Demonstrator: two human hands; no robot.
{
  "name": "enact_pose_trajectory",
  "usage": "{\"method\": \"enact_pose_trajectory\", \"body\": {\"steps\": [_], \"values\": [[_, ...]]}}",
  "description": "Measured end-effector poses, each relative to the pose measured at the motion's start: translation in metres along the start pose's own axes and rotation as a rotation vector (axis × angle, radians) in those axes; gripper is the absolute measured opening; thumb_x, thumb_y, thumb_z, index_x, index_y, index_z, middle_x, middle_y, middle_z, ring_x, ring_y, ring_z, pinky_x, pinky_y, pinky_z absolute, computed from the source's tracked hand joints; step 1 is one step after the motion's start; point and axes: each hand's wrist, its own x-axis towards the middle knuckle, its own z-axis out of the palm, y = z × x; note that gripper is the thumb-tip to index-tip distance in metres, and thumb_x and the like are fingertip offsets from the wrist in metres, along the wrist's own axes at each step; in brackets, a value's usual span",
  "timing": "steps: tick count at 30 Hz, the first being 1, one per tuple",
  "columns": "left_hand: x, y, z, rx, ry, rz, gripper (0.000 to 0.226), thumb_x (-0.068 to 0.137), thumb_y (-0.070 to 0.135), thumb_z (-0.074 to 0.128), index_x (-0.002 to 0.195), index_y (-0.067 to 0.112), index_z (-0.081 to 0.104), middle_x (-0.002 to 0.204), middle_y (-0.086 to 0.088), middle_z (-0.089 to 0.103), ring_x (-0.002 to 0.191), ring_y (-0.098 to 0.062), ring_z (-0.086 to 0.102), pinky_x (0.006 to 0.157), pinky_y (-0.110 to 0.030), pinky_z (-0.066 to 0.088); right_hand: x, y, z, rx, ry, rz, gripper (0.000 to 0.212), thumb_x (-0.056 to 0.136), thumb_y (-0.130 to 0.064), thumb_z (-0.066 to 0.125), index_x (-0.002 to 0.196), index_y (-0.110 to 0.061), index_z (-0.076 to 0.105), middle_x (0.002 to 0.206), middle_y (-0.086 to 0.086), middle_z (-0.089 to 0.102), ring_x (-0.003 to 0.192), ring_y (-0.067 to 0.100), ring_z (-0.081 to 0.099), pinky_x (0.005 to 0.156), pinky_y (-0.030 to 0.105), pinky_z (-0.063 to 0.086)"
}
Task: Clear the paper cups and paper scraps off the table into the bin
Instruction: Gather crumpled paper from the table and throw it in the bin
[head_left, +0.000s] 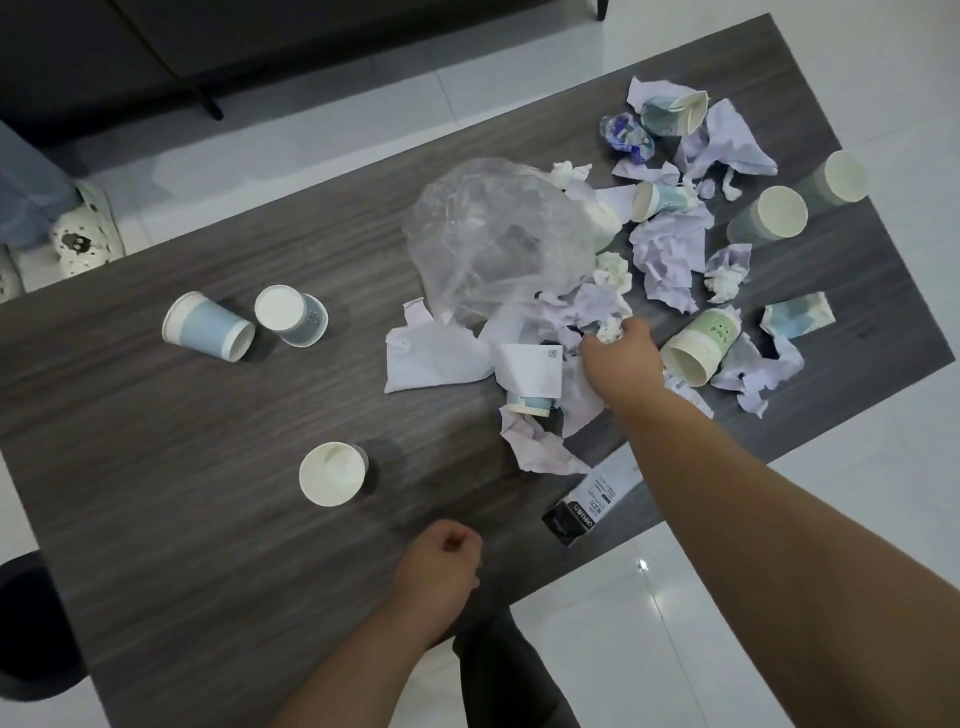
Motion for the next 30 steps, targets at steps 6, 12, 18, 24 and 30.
{"method": "enact_pose_trajectory", "body": {"steps": [6,12,18,24,30], "values": [[-0.013,0.040,0.001,-0.092,-0.109,-0.002,0.021,0.104,0.017,0.058,0.098,0.021,0.078,0.087,-0.002,0.080,0.068,-0.014,0.074,0.058,-0.027,0.055,-0.036,-0.011,-0.040,0.210,0.110,-0.048,0.022,0.093,-0.035,0.063,0.113,-0.024,0.060,0.083,-0.009,0.063,0.069,0.005,0.059,0.056,0.023,0.039],[-0.047,0.098,0.006,-0.485,-0.408,-0.098,0.036,0.098,0.047,0.075,0.121,0.020,0.077,0.116,-0.010,0.080,0.085,-0.025,0.081,0.071,-0.041,0.065,-0.094,-0.005,-0.070,0.289,0.165,-0.105,0.014,0.090,-0.041,0.065,0.101,-0.039,0.058,0.079,-0.019,0.067,0.063,-0.005,0.062,0.054,0.015,0.042],[-0.071,0.131,0.026,-0.724,-0.689,-0.022,0.088,0.073,0.092,0.068,0.141,0.035,0.069,0.142,-0.009,0.072,0.130,-0.039,0.069,0.095,-0.061,0.061,-0.162,0.002,-0.050,0.257,0.065,-0.225,0.025,0.084,-0.046,0.069,0.106,-0.045,0.056,0.088,-0.026,0.070,0.076,-0.006,0.068,0.058,0.010,0.045],[-0.055,0.140,0.016,-0.764,-0.422,-0.043,0.060,0.095,0.058,0.072,0.137,0.015,0.074,0.130,-0.014,0.078,0.122,-0.033,0.075,0.104,-0.050,0.057,-0.180,0.009,-0.034,-0.016,-0.081,-0.425,0.020,0.078,-0.045,0.058,0.094,-0.033,0.059,0.083,-0.012,0.065,0.084,0.011,0.063,0.072,0.038,0.053],[-0.043,0.131,0.004,-0.725,-0.322,-0.053,0.045,0.100,0.034,0.072,0.135,0.006,0.071,0.122,-0.015,0.078,0.118,-0.035,0.077,0.083,-0.040,0.064,-0.179,0.009,-0.012,-0.065,-0.154,-0.564,0.037,0.096,-0.049,0.042,0.092,-0.024,0.068,0.104,-0.007,0.055,0.103,0.018,0.052,0.091,0.047,0.046]]}}
